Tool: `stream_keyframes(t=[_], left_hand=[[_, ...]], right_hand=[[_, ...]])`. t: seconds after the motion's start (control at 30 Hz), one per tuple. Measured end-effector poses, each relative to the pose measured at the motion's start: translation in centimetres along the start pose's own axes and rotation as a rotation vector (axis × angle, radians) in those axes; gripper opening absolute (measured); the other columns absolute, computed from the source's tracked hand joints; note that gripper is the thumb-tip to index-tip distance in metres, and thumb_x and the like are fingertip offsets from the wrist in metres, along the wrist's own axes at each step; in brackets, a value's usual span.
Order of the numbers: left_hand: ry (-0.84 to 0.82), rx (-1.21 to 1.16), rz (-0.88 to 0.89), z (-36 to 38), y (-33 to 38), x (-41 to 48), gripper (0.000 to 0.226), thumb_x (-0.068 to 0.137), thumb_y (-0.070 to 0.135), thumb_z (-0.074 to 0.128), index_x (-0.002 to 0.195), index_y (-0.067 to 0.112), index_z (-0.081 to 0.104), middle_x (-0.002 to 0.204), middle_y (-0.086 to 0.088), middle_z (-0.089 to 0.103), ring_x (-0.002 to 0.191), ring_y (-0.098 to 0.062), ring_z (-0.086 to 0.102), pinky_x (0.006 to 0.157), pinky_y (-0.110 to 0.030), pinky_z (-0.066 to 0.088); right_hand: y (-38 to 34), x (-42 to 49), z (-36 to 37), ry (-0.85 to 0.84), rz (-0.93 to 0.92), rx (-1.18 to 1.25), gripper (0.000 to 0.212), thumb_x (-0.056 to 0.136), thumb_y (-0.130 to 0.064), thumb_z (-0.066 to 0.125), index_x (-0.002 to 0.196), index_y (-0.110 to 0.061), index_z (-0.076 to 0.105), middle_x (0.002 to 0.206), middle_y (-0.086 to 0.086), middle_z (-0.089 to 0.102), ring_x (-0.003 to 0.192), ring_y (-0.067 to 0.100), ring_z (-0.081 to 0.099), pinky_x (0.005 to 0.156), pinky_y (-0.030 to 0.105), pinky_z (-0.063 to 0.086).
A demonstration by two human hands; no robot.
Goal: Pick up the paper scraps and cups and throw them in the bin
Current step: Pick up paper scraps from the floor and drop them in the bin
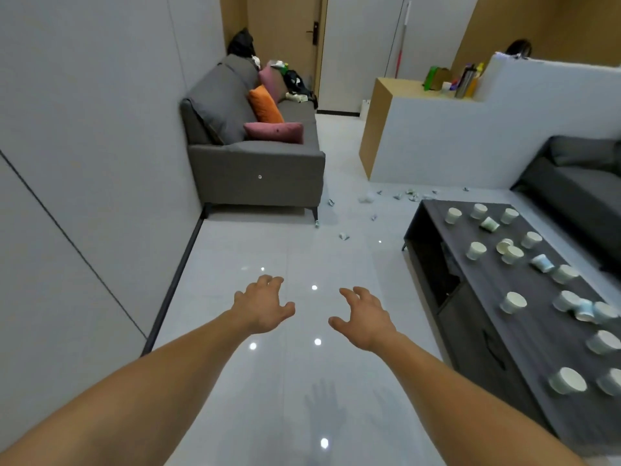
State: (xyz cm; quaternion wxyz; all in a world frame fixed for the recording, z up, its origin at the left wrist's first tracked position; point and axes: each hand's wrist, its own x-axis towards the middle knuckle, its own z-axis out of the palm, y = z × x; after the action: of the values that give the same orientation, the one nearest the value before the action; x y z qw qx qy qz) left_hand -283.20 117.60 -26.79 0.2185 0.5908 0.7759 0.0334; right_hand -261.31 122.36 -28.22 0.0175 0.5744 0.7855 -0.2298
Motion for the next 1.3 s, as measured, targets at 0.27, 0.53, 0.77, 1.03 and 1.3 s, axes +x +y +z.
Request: stream_keyframes(t=[0.27,0.53,0.77,1.03,1.3], left_hand=[[-0.060,0.026,0.090,-2.3,7.0,15.5,0.072,0.088,0.054,0.046,0.149,0.022,0.023,0.154,-0.002,0.025,0.135,-0.027,0.034,0.107,-0.045,0.032],[-0.037,0.012,0.056,-5.4,16.0,29.0,0.069,0.091,0.050,0.047,0.149,0.021,0.023,0.155,-0.003,0.025,0.135,-0.027,0.034,0.108,-0.044,0.033],[-0.074,-0.024,0.019,-6.3,20.4,40.1,0.071,0.090,0.050,0.048,0.149,0.021,0.022,0.155,-0.003,0.025,0.136,-0.026,0.033,0.109,-0.044,0.033],[-0.075,-0.034,0.029,-8.9,22.0,59.1,0.072,0.089,0.052,0.047,0.149,0.021,0.023,0.154,-0.004,0.027,0.136,-0.027,0.032,0.107,-0.044,0.033],[-0.083,-0.045,0.071,-14.8,24.3,75.7,0.072,0.088,0.052,0.049,0.148,0.020,0.025,0.153,-0.006,0.028,0.135,-0.029,0.034,0.107,-0.046,0.035]], right_hand=[[6.4,12.2,-4.9,0.009,0.097,0.048,0.076,0.091,-0.054,0.053,0.153,-0.030,0.018,0.161,0.001,0.011,0.147,0.022,0.014,0.115,0.044,0.026],[14.0,25.7,-13.0,0.012,0.058,0.062,0.077,0.091,-0.053,0.054,0.154,-0.028,0.018,0.160,0.002,0.012,0.146,0.024,0.015,0.114,0.045,0.028],[18.8,38.1,-19.1,0.003,0.051,0.004,0.077,0.091,-0.052,0.054,0.154,-0.026,0.019,0.160,0.004,0.013,0.145,0.025,0.016,0.113,0.045,0.030],[19.6,55.8,-23.0,0.007,0.055,-0.050,0.075,0.091,-0.052,0.053,0.153,-0.028,0.019,0.160,0.002,0.012,0.146,0.025,0.013,0.113,0.047,0.029],[19.6,71.3,-28.3,0.009,0.082,-0.042,0.075,0.090,-0.054,0.053,0.152,-0.028,0.021,0.160,0.002,0.014,0.145,0.025,0.015,0.111,0.046,0.028]])
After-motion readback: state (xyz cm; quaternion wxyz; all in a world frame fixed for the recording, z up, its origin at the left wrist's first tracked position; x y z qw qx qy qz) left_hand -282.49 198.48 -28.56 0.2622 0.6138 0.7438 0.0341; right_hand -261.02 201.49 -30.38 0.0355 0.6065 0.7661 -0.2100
